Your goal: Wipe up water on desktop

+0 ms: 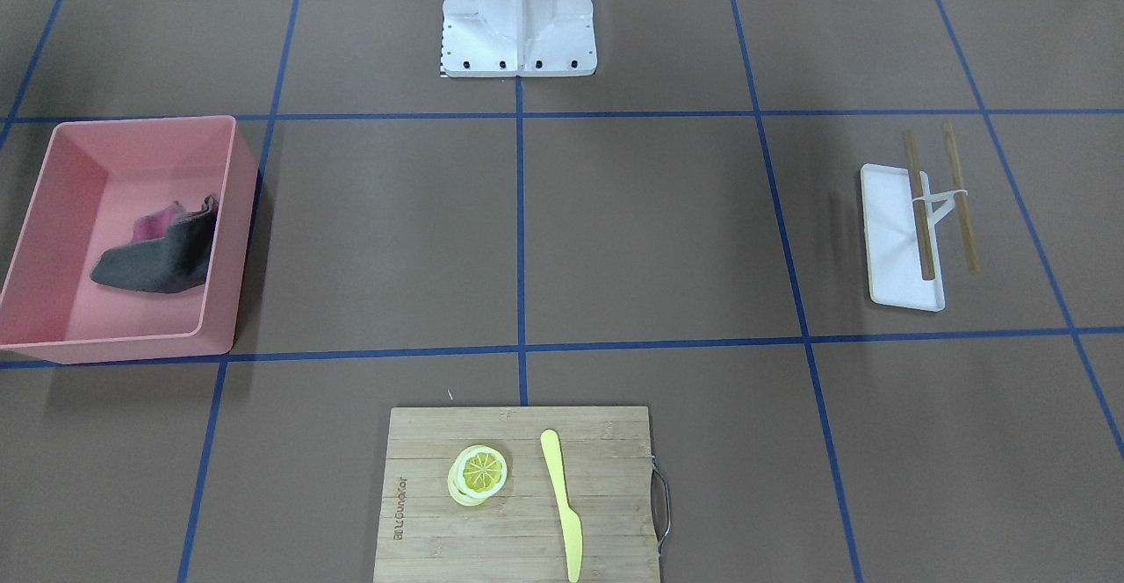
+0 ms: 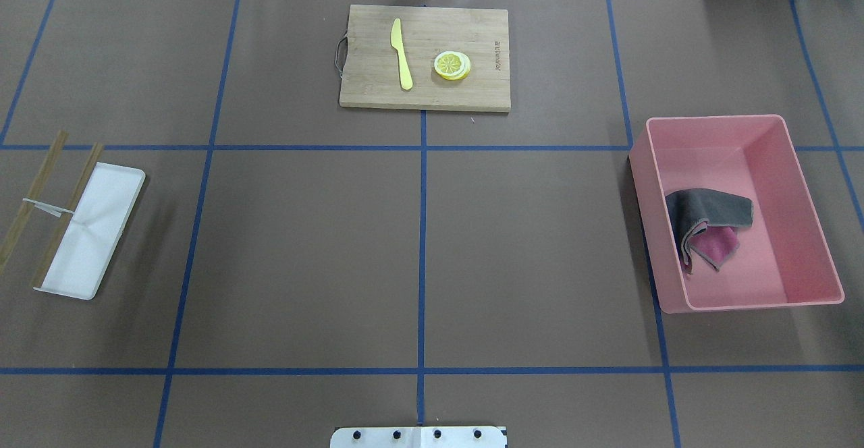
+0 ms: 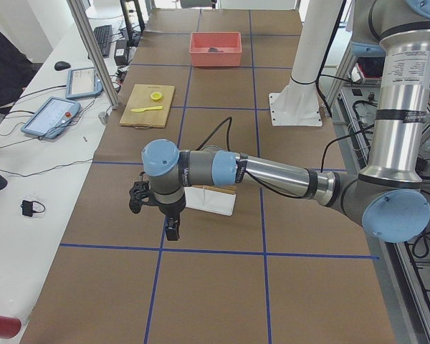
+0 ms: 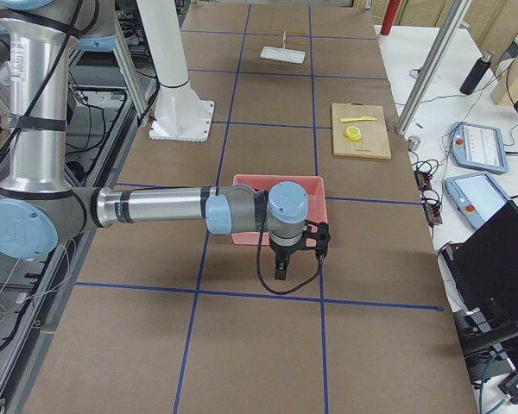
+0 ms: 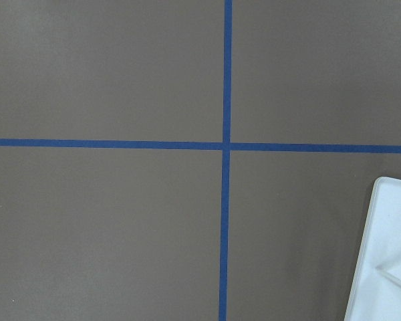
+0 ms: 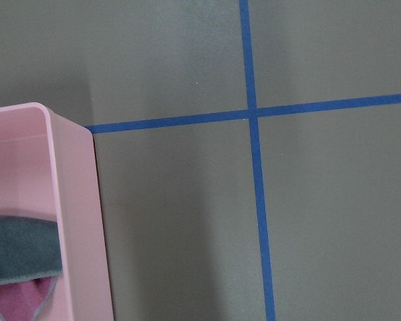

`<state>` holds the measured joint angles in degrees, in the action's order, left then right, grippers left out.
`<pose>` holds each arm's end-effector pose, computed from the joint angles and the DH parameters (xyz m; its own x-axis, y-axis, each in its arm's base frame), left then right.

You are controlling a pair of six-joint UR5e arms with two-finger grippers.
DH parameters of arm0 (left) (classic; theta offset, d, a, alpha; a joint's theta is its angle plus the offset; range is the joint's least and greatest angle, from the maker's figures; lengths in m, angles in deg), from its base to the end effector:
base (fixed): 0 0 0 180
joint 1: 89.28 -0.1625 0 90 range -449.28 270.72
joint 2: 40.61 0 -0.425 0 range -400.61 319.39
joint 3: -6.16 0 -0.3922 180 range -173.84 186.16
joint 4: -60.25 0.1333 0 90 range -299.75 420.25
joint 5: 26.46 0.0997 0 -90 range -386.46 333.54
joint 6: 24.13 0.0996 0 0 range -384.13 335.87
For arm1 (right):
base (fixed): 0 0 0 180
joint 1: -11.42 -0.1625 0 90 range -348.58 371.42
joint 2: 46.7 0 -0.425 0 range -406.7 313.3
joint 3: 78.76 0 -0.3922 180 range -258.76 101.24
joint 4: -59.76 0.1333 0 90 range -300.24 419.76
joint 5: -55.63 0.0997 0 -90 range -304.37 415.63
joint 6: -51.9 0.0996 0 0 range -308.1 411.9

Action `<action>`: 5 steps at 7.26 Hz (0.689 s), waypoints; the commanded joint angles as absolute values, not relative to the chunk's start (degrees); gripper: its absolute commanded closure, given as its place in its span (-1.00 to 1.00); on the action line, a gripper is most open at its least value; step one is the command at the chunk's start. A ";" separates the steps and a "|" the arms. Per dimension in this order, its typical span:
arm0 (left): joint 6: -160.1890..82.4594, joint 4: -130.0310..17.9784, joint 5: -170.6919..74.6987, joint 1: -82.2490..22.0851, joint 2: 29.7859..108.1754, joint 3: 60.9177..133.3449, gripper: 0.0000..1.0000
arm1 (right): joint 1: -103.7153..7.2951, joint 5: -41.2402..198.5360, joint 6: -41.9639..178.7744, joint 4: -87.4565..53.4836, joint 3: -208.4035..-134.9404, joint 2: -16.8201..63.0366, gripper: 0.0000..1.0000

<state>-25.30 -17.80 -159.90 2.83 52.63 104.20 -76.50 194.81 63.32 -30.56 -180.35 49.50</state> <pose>-0.0835 -0.5048 0.5836 0.7244 -0.0552 -0.6872 0.0516 0.9983 -0.0257 0.0416 -0.4514 0.6042 0.6451 0.1083 0.7564 -0.0934 0.9937 -0.0626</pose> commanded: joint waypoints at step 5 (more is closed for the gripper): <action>-25.98 -26.85 -159.97 2.74 48.24 100.64 -0.97 | -77.78 193.79 57.38 -35.16 -179.67 50.16 -1.00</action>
